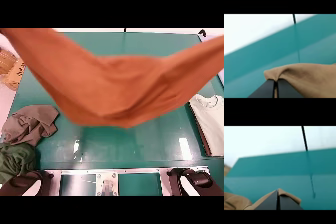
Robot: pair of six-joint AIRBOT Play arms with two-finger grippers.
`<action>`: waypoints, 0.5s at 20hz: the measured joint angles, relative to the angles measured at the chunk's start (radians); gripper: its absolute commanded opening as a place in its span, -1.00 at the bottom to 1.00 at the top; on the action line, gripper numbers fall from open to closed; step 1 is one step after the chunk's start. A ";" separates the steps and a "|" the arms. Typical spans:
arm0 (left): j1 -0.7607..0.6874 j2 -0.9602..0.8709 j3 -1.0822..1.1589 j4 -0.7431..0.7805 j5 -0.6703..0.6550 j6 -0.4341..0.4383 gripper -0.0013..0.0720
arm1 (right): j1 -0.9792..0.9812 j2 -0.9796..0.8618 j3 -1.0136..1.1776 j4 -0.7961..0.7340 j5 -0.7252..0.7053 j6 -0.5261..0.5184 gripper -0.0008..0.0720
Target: Fold the shirts.
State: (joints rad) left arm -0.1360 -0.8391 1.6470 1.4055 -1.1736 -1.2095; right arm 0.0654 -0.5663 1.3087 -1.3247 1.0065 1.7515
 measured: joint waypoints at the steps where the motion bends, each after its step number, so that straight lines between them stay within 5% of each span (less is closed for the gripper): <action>1: 0.000 -0.006 -0.069 -0.013 -0.007 -0.002 -0.90 | 0.000 -0.014 -0.054 0.005 0.001 0.000 -0.94; 10: 0.000 -0.208 -0.709 -0.421 0.004 0.164 -0.90 | 0.002 -0.380 -0.493 0.100 -0.196 0.003 -0.93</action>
State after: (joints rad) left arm -0.1356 -1.0470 0.9382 0.9844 -1.1694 -1.0458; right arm 0.0677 -0.9463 0.8158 -1.2247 0.8104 1.7542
